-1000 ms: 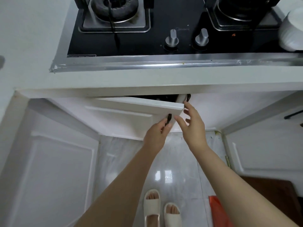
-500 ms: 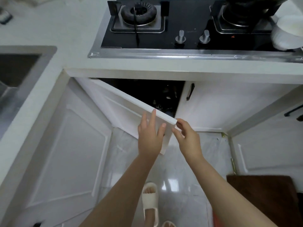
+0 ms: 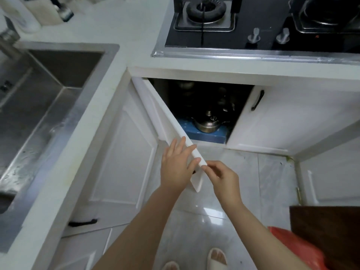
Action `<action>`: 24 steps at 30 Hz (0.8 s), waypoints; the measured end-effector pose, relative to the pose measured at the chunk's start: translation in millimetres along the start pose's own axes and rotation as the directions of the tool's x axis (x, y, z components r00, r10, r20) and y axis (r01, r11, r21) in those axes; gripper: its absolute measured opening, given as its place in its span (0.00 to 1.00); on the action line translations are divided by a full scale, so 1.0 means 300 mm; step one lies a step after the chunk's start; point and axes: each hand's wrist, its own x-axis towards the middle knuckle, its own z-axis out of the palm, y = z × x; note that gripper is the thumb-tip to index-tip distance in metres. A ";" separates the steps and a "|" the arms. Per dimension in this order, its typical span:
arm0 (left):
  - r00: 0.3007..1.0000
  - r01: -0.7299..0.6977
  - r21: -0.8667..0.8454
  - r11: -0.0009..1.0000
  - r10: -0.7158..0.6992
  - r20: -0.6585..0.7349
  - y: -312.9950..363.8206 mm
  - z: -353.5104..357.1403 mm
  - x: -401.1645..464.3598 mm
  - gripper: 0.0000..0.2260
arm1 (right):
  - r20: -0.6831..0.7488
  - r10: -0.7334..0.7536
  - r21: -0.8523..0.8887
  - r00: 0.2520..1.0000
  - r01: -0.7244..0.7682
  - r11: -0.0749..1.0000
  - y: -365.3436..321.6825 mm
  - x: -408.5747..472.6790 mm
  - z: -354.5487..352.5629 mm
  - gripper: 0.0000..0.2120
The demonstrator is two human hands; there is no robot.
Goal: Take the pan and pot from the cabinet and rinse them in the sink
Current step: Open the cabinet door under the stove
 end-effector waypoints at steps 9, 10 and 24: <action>0.998 -0.016 0.243 0.970 0.002 0.059 -0.259 -0.236 -0.139 0.24 | 0.141 0.054 0.062 0.989 -0.063 0.996 -0.067 -0.166 0.340 0.07; 0.998 -0.023 0.292 0.956 0.005 0.064 -0.283 -0.259 -0.146 0.25 | 0.146 0.062 0.072 0.987 -0.073 0.995 -0.073 -0.173 0.370 0.05; 0.999 -0.011 0.528 0.849 0.028 -0.023 -0.479 -0.418 -0.206 0.32 | 0.298 0.206 0.270 0.932 -0.290 0.918 -0.154 -0.195 0.670 0.09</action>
